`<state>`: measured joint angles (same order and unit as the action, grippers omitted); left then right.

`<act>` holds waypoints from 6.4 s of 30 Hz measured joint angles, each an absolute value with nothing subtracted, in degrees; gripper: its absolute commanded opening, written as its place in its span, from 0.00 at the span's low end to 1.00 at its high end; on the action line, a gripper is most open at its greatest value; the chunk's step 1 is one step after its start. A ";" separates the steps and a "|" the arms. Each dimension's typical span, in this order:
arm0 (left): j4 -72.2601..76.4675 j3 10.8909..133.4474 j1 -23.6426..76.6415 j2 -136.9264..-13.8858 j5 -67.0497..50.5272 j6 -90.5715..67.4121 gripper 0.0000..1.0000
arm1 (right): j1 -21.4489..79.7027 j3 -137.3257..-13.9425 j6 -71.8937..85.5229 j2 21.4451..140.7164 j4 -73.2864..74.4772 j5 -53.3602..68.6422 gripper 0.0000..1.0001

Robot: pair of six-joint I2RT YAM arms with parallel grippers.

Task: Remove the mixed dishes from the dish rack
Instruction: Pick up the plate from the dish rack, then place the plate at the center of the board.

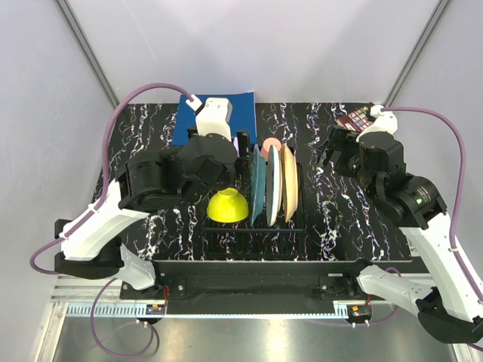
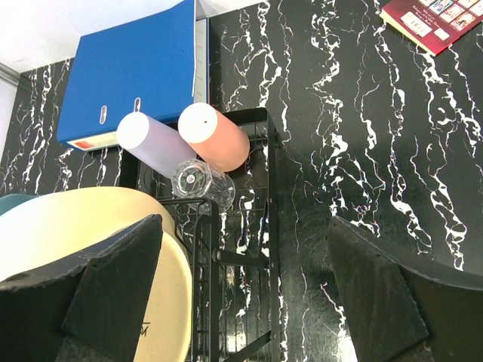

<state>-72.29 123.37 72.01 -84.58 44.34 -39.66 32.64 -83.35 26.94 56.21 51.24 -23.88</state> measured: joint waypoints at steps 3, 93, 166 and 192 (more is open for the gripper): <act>-72.47 123.37 72.97 -84.86 44.18 -40.27 0.74 | 32.64 -83.35 26.87 56.51 51.24 -23.70 0.98; 3.03 96.44 76.79 -84.71 65.91 72.66 0.00 | 32.64 -124.31 30.35 72.62 67.81 -16.16 0.86; -3.57 80.86 91.74 -74.35 56.82 82.76 0.00 | 21.61 -127.35 39.00 84.60 69.32 37.10 0.00; 34.39 85.89 91.18 -72.51 59.22 91.96 0.99 | 7.66 -138.23 49.65 84.20 62.46 34.20 0.00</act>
